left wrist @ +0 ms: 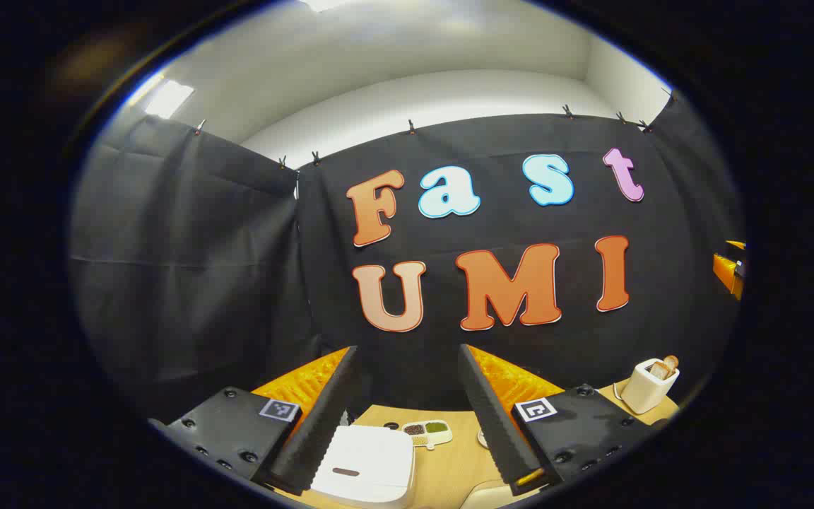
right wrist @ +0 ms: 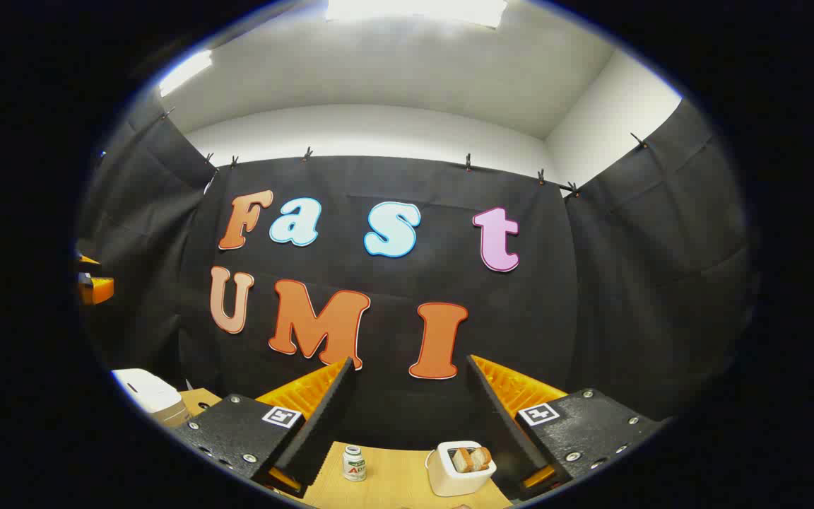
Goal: Close the left gripper, press the button to open the rice cooker; take a wooden spoon from the chopstick holder with the right hand, scoop a spoonful of rice and pour it into the rice cooker, then put the wooden spoon back into the chopstick holder.
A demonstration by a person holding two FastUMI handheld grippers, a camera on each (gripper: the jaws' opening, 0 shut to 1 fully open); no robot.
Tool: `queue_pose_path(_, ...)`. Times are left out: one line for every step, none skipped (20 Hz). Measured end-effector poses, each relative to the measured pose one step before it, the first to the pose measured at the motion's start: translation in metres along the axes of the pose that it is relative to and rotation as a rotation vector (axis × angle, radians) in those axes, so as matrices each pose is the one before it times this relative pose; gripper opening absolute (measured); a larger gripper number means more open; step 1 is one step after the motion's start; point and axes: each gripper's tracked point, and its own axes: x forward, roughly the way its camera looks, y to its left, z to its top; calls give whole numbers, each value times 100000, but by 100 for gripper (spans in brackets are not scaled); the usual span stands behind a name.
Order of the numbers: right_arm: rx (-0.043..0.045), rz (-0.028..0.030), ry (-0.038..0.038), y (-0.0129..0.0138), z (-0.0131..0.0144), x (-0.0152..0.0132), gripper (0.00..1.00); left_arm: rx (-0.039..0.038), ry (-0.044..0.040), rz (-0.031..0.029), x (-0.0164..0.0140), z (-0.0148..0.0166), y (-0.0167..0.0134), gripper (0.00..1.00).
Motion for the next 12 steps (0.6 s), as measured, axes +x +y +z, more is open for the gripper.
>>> queue_pose_path(-621, 821, 240, 600, -12, 352, 96, -1422, -72, 610, 63, -116, 441, 94)
queue_pose_path(-465, 1002, 101, 656, -11, 133, 93, -1106, 416, 628, 218, -259, 380, 95)
queue_pose_path(38, 850, -78, 582, 81, 203, 96, -687, 362, 527, 196, -261, 207, 94)
queue_pose_path(411, 885, -193, 482, 103, 212, 96, -279, 21, 23, -108, -33, 156, 94)
queue_pose_path(476, 636, -307, 463, 116, 211, 96, -447, -222, -72, -124, -35, -100, 94)
queue_pose_path(460, 661, -117, 223, 63, 291, 96, -653, -629, -453, 135, 261, -207, 95)
queue_pose_path(197, 601, 4, 241, 65, 170, 96, -796, -820, -362, 63, 178, -202, 94)
queue_pose_path(27, 425, -55, 141, 63, 238, 96, -330, -711, -266, 112, 108, -33, 95)
queue_pose_path(-106, 136, -111, 38, 140, 138, 96, 8, -508, 662, 43, 101, 127, 94)
queue_pose_path(-188, -36, -345, -133, 124, 26, 96, 415, -424, 788, 245, 138, 257, 94)
queue_pose_path(35, -285, -558, 8, 178, 160, 99, 221, -468, 950, 68, 203, 375, 94)
queue_pose_path(120, 11, -207, -34, 99, 131, 93, 466, -973, 404, 151, 225, 323, 94)
